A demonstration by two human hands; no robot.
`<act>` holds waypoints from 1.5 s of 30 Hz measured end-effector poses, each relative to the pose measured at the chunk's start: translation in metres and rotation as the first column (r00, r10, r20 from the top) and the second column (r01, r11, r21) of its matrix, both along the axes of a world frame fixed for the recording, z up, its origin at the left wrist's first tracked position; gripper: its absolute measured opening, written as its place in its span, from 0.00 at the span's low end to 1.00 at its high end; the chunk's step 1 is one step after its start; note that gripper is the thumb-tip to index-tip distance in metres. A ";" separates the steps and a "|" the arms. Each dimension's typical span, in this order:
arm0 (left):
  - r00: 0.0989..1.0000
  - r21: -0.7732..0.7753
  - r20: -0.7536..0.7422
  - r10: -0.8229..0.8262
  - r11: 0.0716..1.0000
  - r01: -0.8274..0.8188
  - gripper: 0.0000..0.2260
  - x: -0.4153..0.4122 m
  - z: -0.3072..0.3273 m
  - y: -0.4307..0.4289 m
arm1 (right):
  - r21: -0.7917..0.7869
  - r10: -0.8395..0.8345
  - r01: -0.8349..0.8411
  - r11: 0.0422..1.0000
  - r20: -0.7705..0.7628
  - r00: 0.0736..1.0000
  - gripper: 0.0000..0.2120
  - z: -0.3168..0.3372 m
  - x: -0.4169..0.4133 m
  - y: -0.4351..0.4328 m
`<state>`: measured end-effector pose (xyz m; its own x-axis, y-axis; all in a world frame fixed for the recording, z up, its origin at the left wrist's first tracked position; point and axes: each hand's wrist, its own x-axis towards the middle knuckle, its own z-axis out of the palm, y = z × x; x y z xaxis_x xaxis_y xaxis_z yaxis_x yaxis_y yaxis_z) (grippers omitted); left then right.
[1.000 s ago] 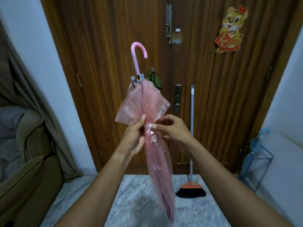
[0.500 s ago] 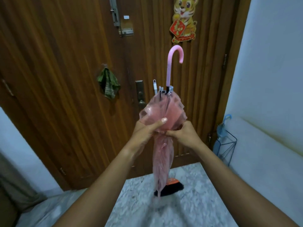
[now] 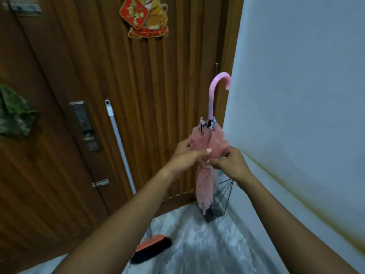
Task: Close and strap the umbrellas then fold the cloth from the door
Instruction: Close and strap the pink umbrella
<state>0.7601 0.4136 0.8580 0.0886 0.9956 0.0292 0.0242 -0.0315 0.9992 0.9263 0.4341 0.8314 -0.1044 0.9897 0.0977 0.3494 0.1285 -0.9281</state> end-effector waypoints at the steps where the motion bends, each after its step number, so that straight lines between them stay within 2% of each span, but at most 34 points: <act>1: 1.000 -0.007 -0.018 -0.024 1.000 0.024 0.20 0.005 -0.004 0.018 | -0.003 -0.010 0.010 1.000 0.009 1.000 0.23 -0.004 0.007 0.017; 4: 0.995 -0.047 -0.041 -0.092 0.995 0.090 0.17 0.016 -0.023 0.077 | -0.034 -0.040 0.041 0.999 0.028 0.999 0.23 -0.017 0.022 0.069; 9: 0.988 -0.118 0.056 -0.144 0.982 0.150 0.16 0.034 -0.055 0.185 | -0.017 -0.128 0.131 0.991 0.103 0.986 0.09 -0.036 0.036 0.166; 13: 0.972 -0.150 0.156 -0.176 0.968 0.199 0.16 0.048 -0.077 0.273 | -0.033 -0.220 0.226 0.974 0.118 0.968 0.08 -0.054 0.043 0.246; 17: 0.975 -0.201 0.169 -0.147 0.963 0.180 0.19 0.059 -0.104 0.343 | -0.088 -0.227 0.244 0.966 0.166 0.960 0.07 -0.080 0.053 0.313; 19: 0.980 -0.263 0.162 -0.119 0.952 0.159 0.17 0.062 -0.123 0.369 | -0.117 -0.203 0.230 0.966 0.208 0.957 0.04 -0.094 0.060 0.341; 21: 0.976 -0.307 0.195 -0.094 0.939 0.151 0.13 0.066 -0.141 0.391 | -0.116 -0.163 0.201 0.973 0.274 0.948 0.09 -0.111 0.068 0.371; 24: 0.977 -0.339 0.207 -0.042 0.934 0.112 0.12 0.072 -0.171 0.418 | -0.071 -0.111 0.143 0.987 0.345 0.932 0.12 -0.136 0.075 0.412; 28: 0.981 -0.408 0.191 0.041 0.912 0.041 0.14 0.077 -0.197 0.451 | -0.097 -0.106 0.138 0.986 0.285 0.953 0.11 -0.160 0.081 0.460; 31: 0.976 -0.503 0.191 0.103 0.864 0.007 0.08 0.082 -0.215 0.468 | -0.196 0.000 0.055 0.979 0.270 0.963 0.12 -0.187 0.084 0.485; 35: 0.980 -0.575 0.121 0.160 0.816 -0.062 0.13 0.093 -0.254 0.492 | -0.359 0.126 -0.015 0.933 0.287 0.950 0.10 -0.244 0.087 0.516; 39: 0.969 -0.626 0.092 0.228 0.770 -0.122 0.11 0.091 -0.305 0.507 | -0.377 0.225 -0.103 0.920 0.294 0.929 0.11 -0.310 0.078 0.540; 41: 0.965 -0.647 0.046 0.257 0.744 -0.167 0.09 0.087 -0.337 0.514 | -0.330 0.252 -0.155 0.931 0.274 0.928 0.08 -0.349 0.069 0.545; 43: 0.975 -0.626 -0.114 0.190 0.748 -0.219 0.06 0.084 -0.370 0.522 | -0.306 0.237 -0.150 0.940 0.270 0.933 0.03 -0.394 0.062 0.548; 45: 0.957 -0.601 -0.274 0.092 0.761 -0.245 0.10 0.080 -0.405 0.529 | -0.322 0.215 -0.122 0.939 0.270 0.938 0.03 -0.429 0.057 0.552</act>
